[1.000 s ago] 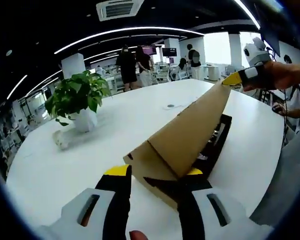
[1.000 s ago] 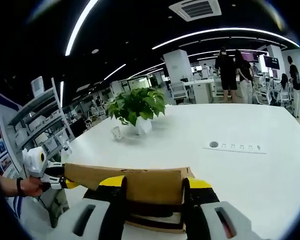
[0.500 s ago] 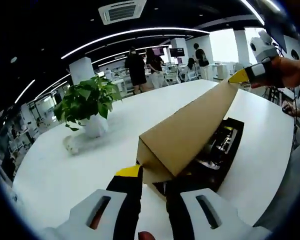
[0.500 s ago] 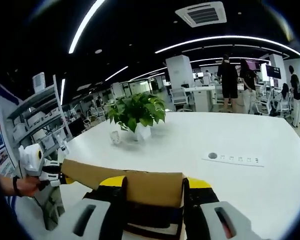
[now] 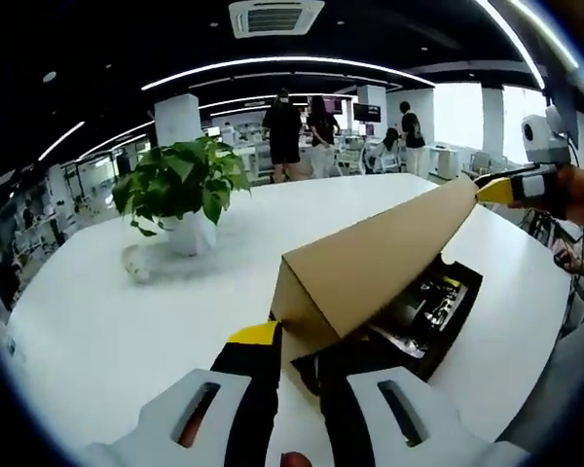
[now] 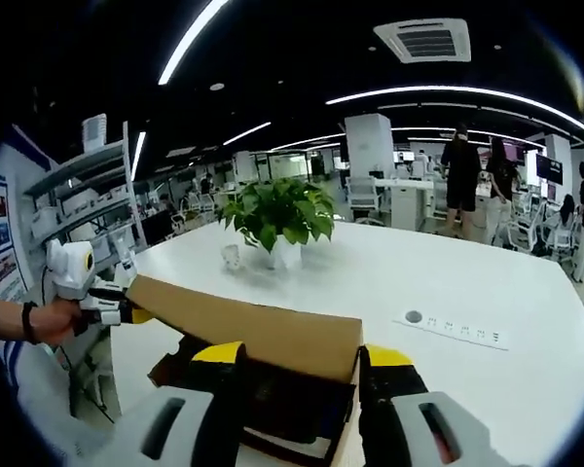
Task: Operate the shoe box by opening the lid, removing the specified soft item, and placing it in the target area until the item is outside and the box remains undamaged.
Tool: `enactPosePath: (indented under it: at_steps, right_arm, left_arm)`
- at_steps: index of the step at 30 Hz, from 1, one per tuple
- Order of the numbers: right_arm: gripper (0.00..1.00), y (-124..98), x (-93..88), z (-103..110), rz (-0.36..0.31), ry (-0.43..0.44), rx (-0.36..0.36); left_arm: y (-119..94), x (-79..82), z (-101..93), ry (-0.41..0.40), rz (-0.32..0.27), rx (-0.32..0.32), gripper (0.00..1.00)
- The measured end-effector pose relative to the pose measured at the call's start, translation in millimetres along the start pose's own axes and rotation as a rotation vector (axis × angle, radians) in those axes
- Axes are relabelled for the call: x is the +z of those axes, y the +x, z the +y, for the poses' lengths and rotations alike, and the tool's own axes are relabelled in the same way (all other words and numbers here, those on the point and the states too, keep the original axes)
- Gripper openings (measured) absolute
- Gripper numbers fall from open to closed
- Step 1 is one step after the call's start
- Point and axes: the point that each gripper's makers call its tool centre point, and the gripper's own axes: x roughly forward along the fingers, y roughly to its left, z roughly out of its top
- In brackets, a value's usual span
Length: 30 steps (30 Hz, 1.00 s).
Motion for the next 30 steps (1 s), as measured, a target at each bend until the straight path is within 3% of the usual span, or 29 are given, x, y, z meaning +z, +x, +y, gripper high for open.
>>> enactPosePath:
  at_steps: [18,20,22,30]
  right_arm:
    - [0.43,4.5,8.4,-4.0,-0.044,-0.018,0.053]
    - [0.40,6.7,0.9,-8.3,-0.007,-0.100,0.043]
    - [0.39,10.1,-4.3,-8.3,0.009,-0.093,0.051]
    - [0.18,24.4,-10.4,-30.2,0.029,-0.079,-0.029]
  left_arm:
    - [8.6,8.8,7.1,-0.053,0.016,-0.024,0.10]
    - [9.4,9.7,8.1,-0.064,0.018,-0.025,0.10]
    - [10.0,9.9,8.0,-0.058,0.021,-0.026,0.10]
    - [12.1,10.7,10.0,-0.052,0.022,-0.024,0.10]
